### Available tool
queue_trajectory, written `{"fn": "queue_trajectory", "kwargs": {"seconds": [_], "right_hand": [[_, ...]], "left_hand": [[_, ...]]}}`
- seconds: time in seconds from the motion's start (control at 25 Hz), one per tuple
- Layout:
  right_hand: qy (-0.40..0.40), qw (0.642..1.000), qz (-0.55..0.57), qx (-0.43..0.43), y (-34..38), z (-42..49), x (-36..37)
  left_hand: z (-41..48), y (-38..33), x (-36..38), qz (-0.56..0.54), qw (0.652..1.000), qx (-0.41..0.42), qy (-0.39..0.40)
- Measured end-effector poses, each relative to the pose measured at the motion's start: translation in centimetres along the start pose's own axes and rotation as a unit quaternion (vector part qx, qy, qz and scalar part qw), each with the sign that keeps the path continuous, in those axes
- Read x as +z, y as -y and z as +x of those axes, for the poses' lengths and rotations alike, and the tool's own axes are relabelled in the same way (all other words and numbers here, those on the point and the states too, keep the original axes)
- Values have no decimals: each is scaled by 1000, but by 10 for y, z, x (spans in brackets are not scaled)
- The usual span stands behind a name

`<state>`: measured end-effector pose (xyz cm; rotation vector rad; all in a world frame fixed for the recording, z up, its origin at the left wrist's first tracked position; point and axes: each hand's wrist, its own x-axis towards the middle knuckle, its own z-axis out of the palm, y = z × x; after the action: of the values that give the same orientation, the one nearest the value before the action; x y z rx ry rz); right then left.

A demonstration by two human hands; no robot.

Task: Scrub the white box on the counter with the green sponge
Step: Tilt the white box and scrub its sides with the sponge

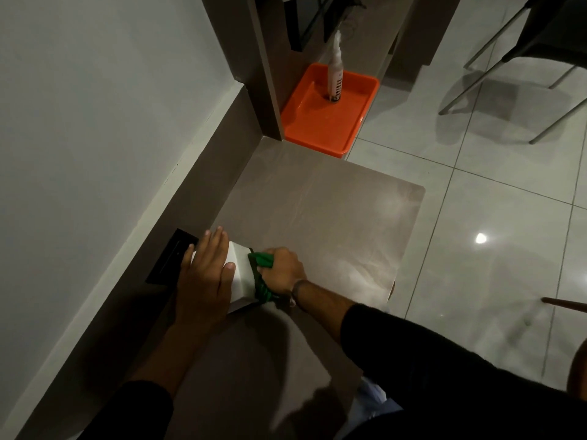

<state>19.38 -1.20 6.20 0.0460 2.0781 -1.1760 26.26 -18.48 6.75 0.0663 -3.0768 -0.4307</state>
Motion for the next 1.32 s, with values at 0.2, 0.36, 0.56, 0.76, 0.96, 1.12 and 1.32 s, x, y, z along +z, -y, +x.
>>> {"fn": "queue_trajectory", "kwargs": {"seconds": [0.2,0.36,0.56,0.76,0.96,1.12,1.32], "right_hand": [[-13,995,92,-26,-6,-28,8],[-25,995,80,56,-16,-24,14],[-8,991,130,32,-20,-34,18],[3,993,110,51,-13,-31,13],[9,991,112,75,-18,-27,15],[14,991,112,69,-13,-29,15],[22,995,66,66,6,-2,-4]], "left_hand": [[2,2,1,3,1000,10,4],[0,2,2,5,1000,10,2],[-1,1,3,9,1000,14,-12],[-2,4,4,13,999,30,-19],[-3,0,4,16,999,22,-20],[0,3,2,11,1000,16,-8],[-1,-2,1,1,1000,1,-7]]}}
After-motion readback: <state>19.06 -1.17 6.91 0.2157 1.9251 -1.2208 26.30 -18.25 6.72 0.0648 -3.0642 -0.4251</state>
